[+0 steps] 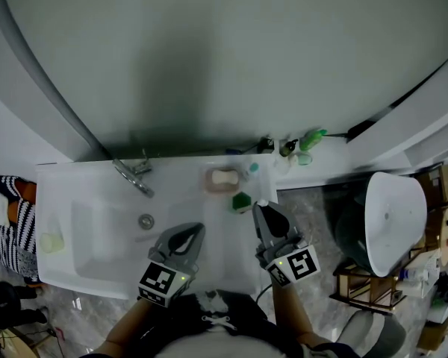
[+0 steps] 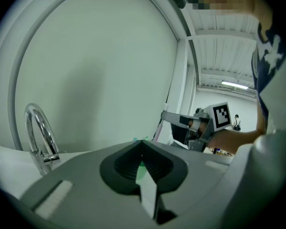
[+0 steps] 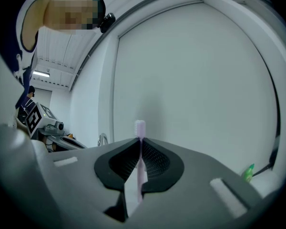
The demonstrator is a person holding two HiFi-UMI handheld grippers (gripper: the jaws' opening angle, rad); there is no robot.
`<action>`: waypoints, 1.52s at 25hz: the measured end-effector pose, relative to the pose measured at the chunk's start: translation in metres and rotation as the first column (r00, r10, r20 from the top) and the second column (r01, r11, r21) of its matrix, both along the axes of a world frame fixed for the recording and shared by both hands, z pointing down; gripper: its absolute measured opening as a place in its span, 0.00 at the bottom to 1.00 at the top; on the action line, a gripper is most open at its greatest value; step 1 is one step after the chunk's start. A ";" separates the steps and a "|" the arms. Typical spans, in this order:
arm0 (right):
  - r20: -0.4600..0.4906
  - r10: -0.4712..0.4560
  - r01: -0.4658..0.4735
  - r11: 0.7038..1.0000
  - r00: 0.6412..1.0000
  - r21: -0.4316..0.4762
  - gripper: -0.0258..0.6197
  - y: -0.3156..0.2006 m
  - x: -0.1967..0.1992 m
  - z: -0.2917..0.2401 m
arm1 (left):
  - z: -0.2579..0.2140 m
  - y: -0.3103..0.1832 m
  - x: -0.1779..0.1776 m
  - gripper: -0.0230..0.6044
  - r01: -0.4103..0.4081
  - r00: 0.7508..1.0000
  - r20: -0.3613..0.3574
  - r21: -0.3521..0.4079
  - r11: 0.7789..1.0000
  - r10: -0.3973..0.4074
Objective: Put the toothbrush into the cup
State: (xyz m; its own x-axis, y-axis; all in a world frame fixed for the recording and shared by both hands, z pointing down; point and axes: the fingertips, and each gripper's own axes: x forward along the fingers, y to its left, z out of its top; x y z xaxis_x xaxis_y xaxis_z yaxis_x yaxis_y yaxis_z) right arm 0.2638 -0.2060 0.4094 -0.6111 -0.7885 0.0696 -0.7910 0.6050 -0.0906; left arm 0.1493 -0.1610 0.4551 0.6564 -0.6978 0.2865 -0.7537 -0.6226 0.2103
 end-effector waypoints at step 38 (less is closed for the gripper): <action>-0.036 0.005 -0.010 0.990 0.999 -0.144 0.07 -0.035 0.006 0.081 | 0.067 -0.011 0.028 0.04 -0.030 0.999 0.020 -0.117 0.993 0.033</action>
State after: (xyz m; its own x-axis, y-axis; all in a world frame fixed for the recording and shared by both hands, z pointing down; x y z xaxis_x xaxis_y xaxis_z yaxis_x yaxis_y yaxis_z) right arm 0.2698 -0.2414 0.4904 -0.6005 -0.7730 0.2045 -0.7996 0.5821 -0.1478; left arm 0.1777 -0.1717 0.5225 0.6702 -0.6378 0.3795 -0.7393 -0.6185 0.2662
